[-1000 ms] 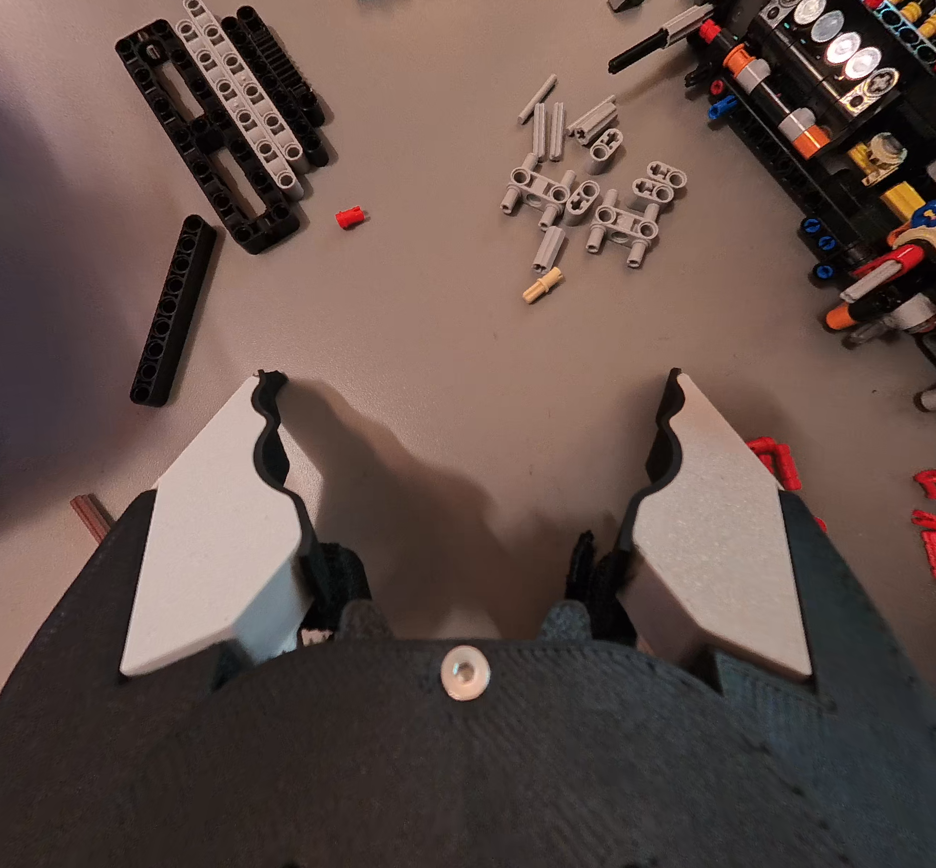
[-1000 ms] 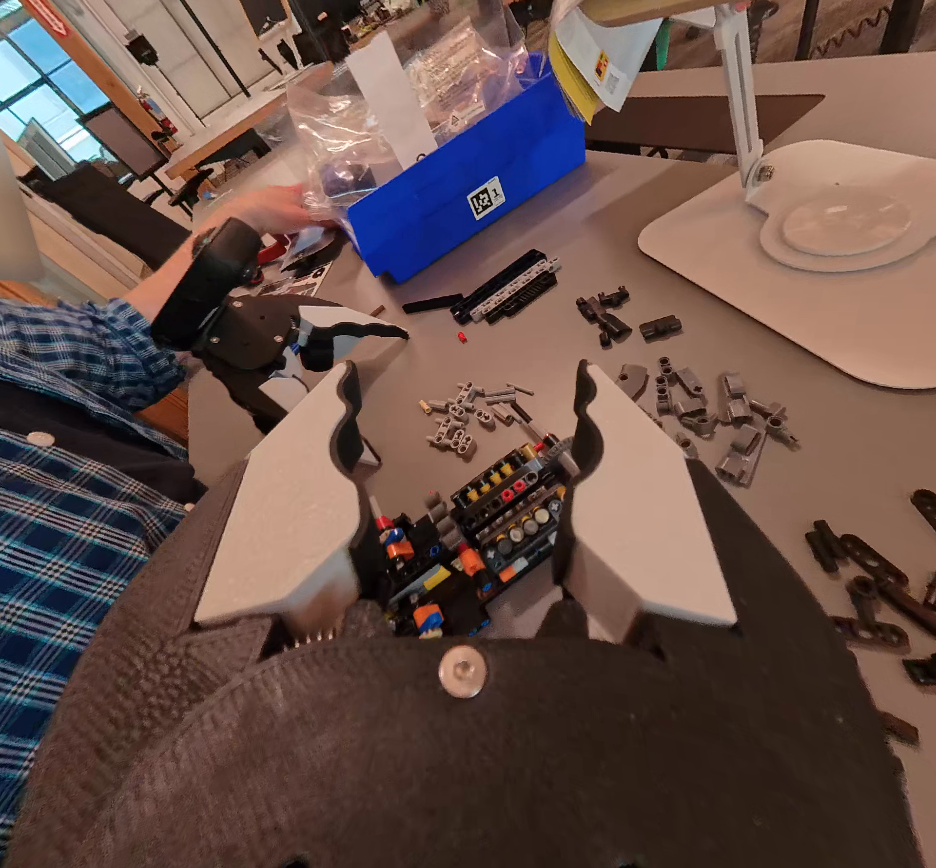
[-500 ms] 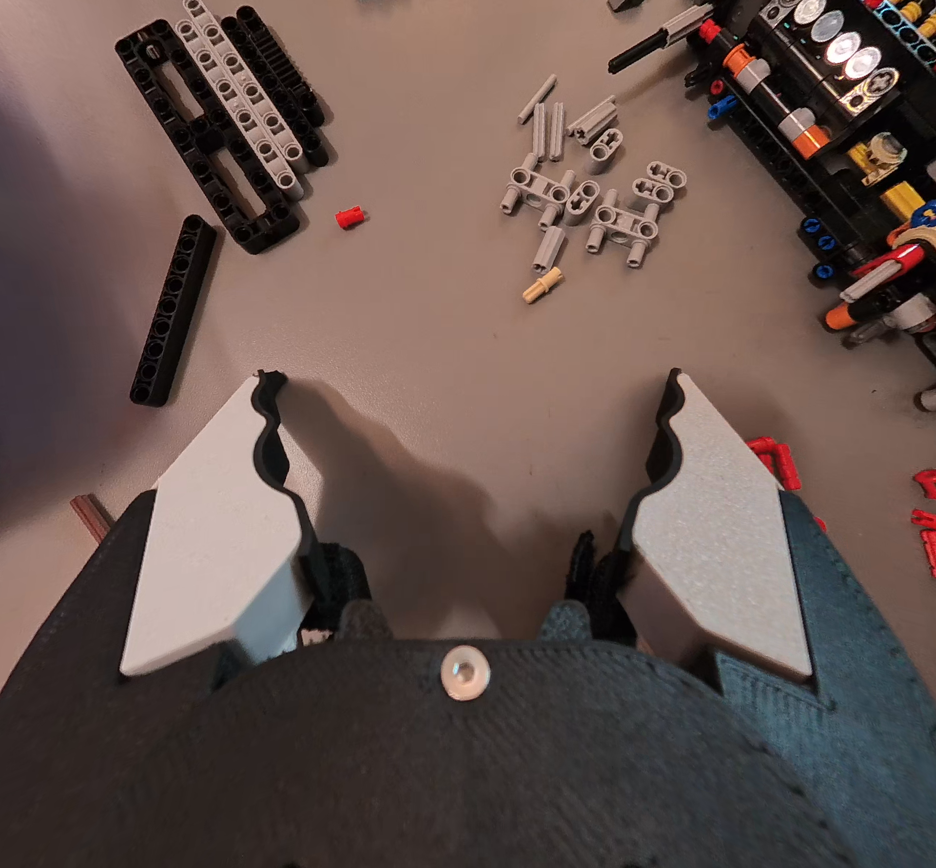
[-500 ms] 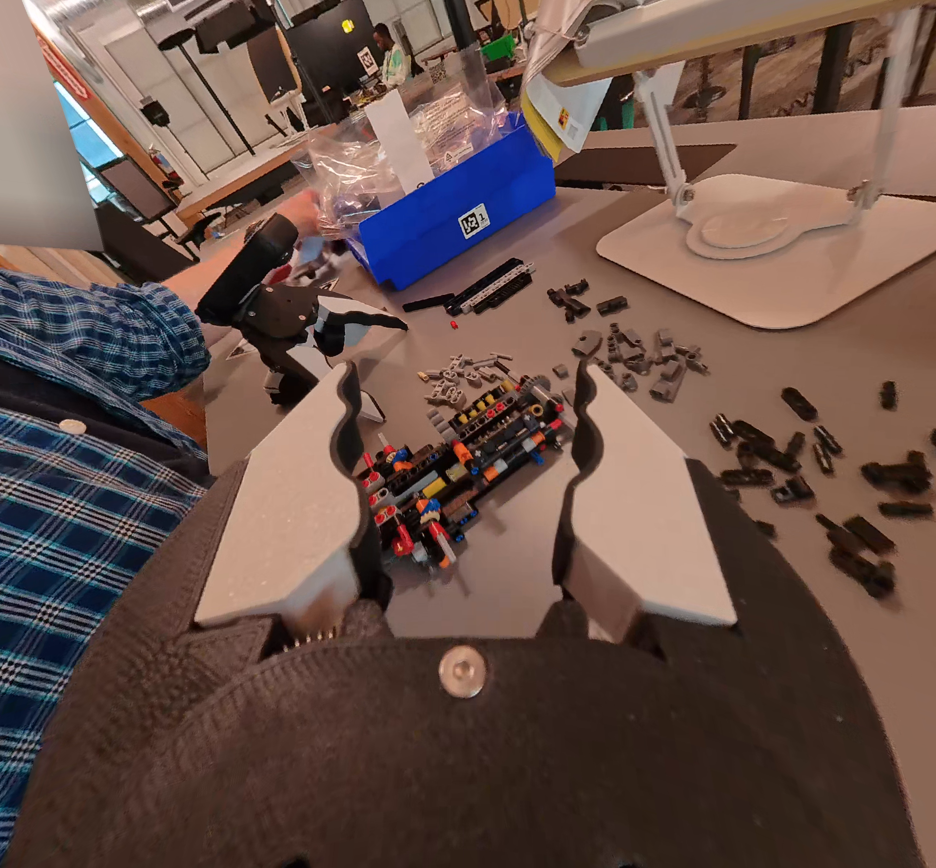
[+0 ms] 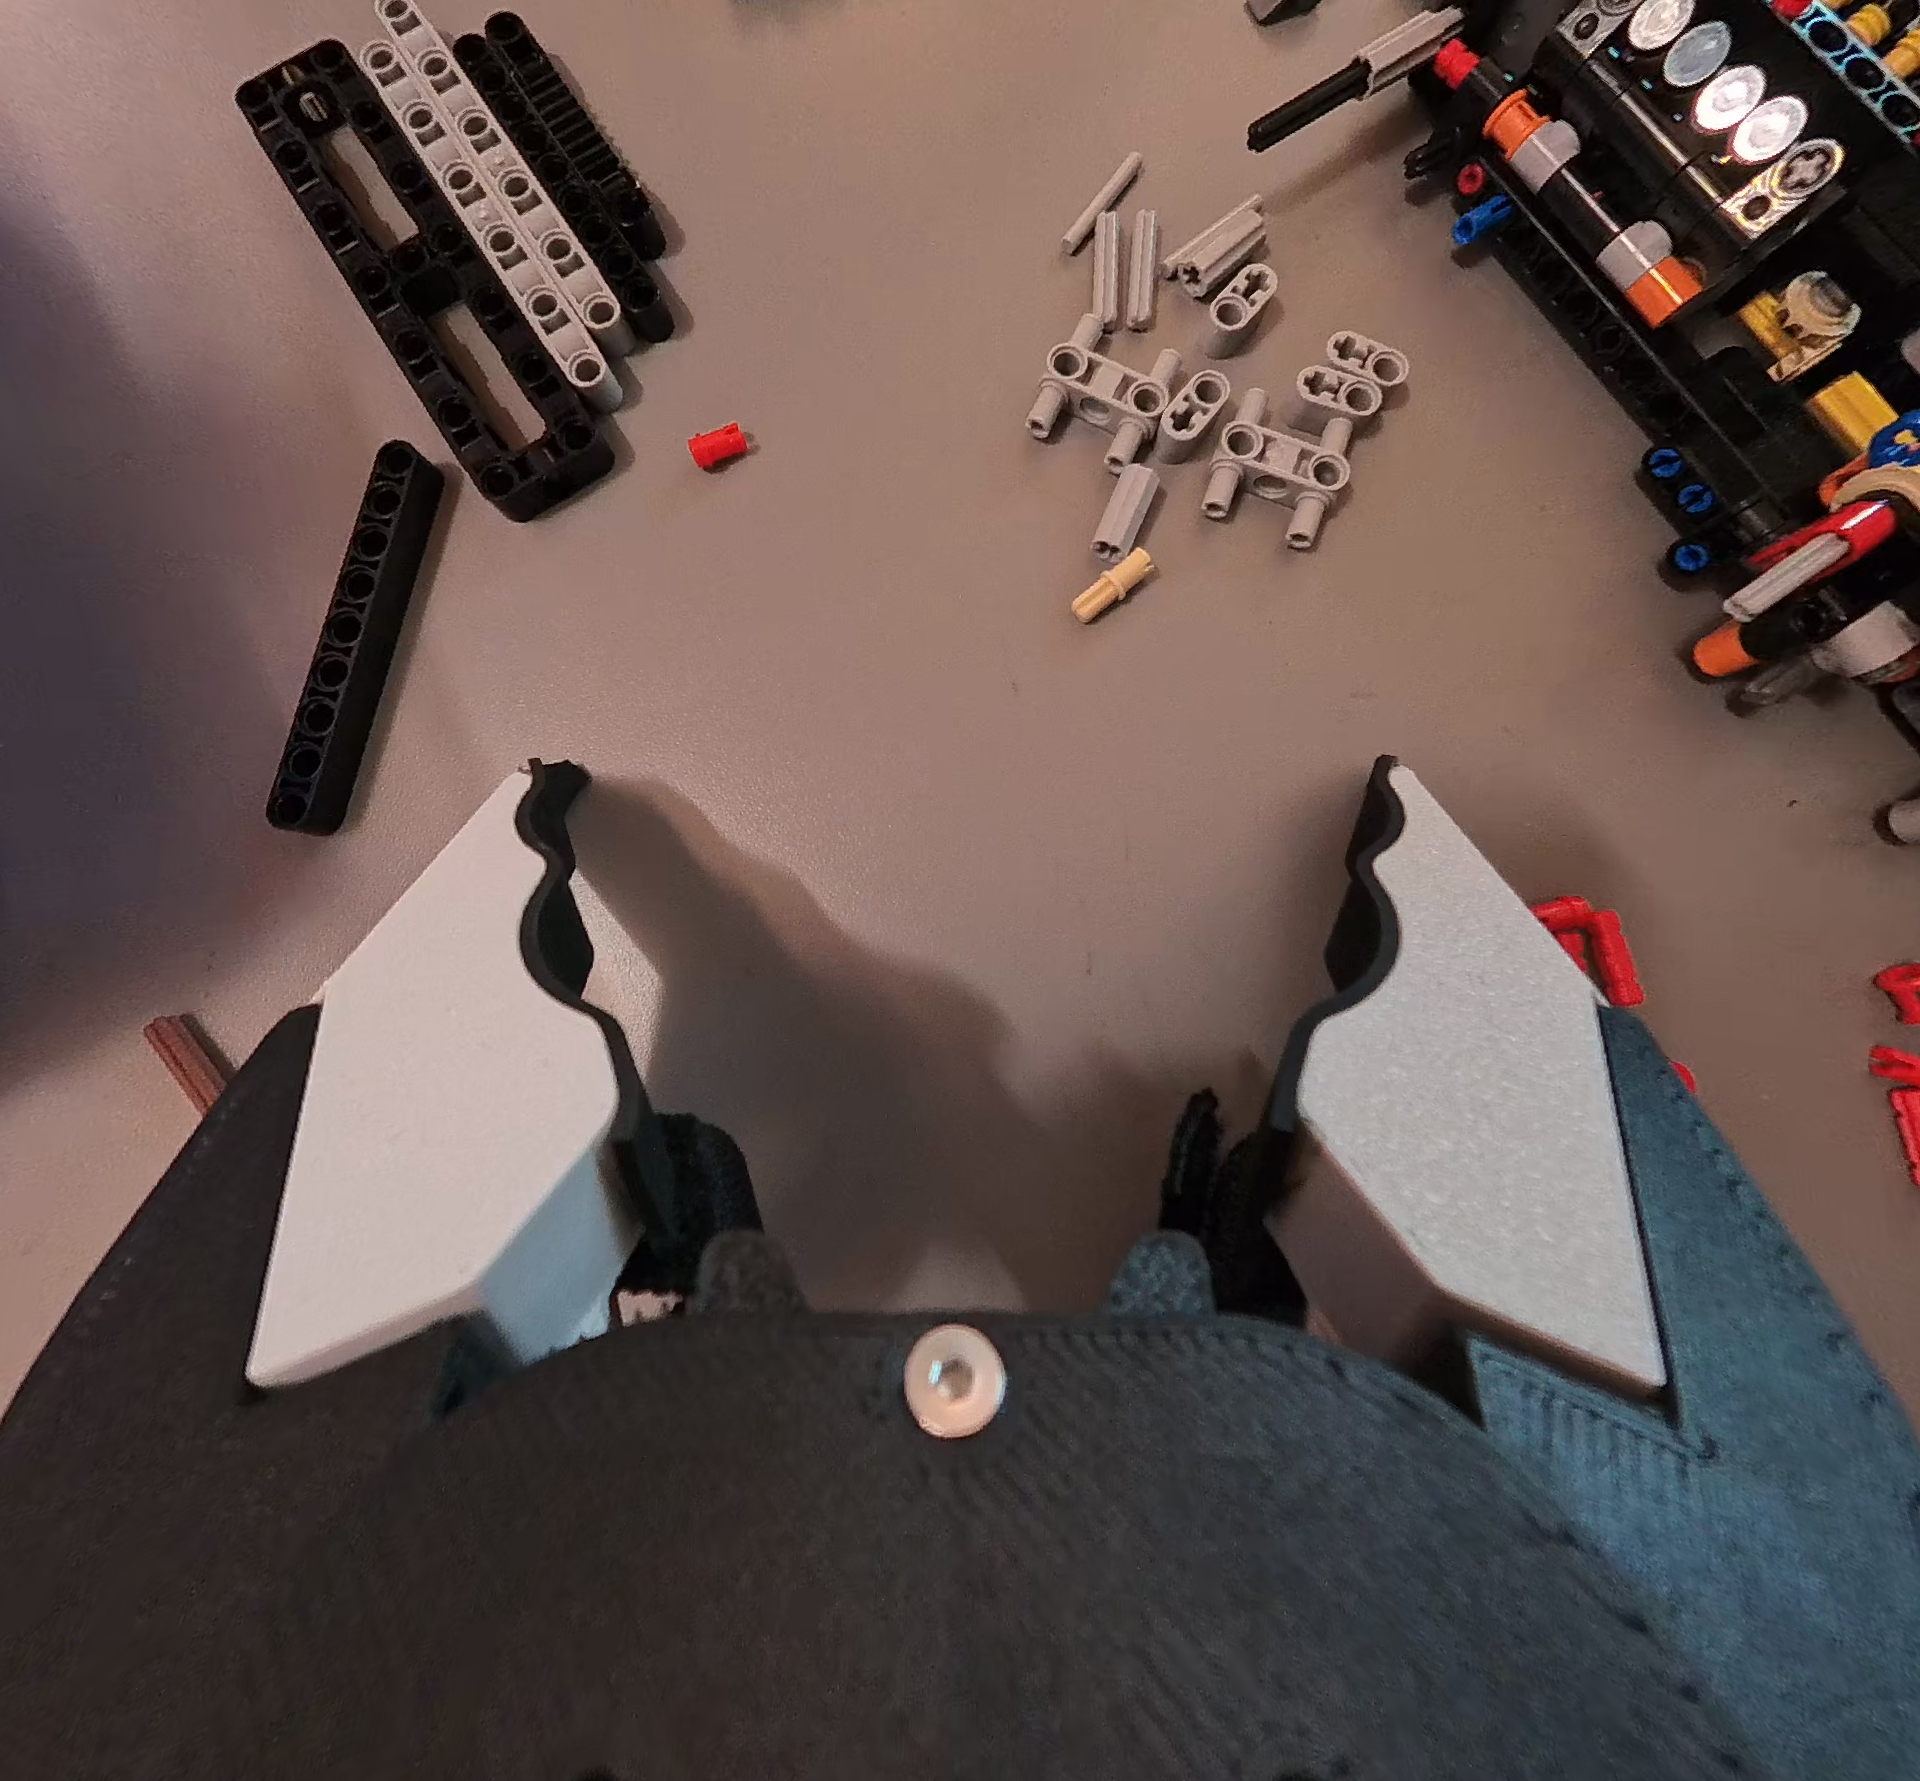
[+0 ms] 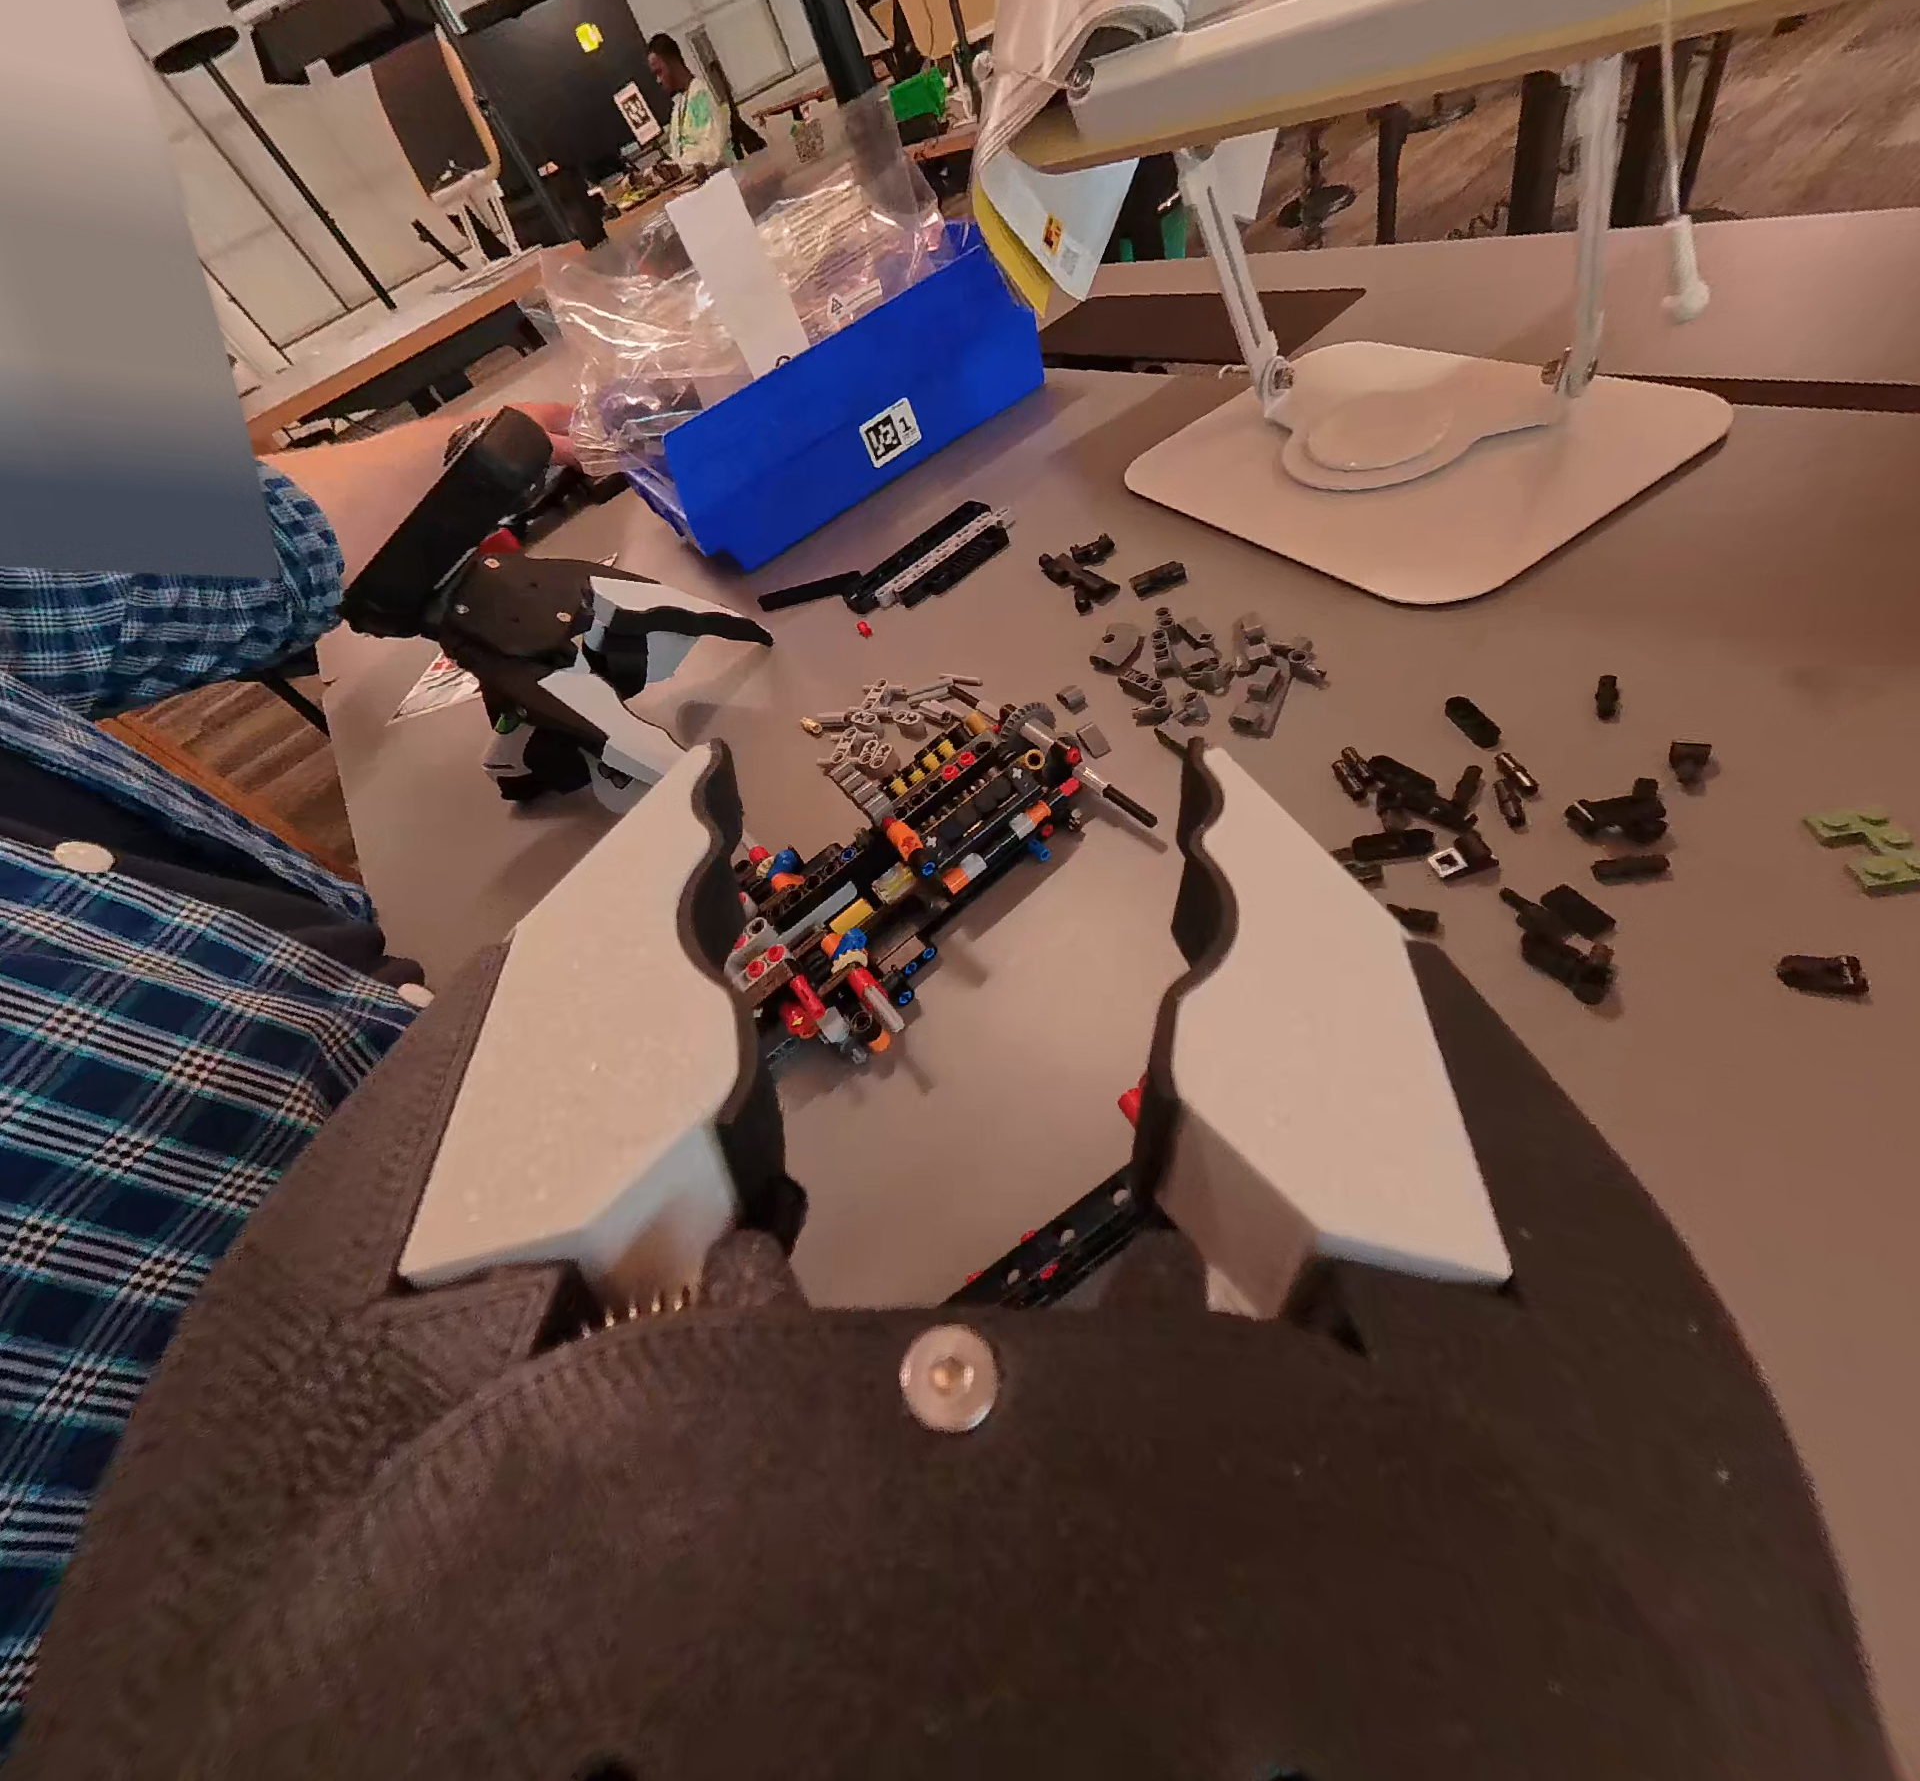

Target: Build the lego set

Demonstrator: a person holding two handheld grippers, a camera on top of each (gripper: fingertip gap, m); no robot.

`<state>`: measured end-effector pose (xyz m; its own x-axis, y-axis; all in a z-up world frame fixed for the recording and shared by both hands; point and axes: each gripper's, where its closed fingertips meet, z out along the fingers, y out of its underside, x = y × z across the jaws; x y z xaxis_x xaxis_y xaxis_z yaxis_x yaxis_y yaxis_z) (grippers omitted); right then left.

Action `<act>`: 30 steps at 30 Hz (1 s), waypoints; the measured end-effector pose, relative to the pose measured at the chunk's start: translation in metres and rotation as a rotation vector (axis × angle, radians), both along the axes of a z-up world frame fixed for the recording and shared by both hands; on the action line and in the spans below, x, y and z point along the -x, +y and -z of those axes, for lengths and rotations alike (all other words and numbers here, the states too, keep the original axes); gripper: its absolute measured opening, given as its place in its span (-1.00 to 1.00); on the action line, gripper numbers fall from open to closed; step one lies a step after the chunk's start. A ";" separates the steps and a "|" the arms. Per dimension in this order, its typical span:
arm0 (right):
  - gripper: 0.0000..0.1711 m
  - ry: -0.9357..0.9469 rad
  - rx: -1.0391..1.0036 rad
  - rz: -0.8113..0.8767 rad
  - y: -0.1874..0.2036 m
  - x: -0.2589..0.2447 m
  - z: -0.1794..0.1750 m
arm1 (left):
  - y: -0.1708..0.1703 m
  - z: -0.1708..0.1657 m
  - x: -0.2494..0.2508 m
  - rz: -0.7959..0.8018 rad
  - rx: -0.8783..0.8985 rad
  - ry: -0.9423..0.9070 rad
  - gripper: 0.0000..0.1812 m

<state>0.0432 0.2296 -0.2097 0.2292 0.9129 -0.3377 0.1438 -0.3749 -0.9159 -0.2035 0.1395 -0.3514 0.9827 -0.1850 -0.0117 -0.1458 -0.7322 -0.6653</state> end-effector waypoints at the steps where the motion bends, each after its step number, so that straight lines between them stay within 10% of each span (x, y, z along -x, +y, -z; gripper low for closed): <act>1: -0.04 -0.004 -0.003 -0.005 -0.002 0.001 0.000 | 0.000 0.000 0.000 0.000 0.000 0.000 0.58; 30: -0.07 -0.010 -0.228 -0.027 -0.028 -0.011 0.014 | 0.000 0.000 0.000 0.002 0.001 -0.001 0.59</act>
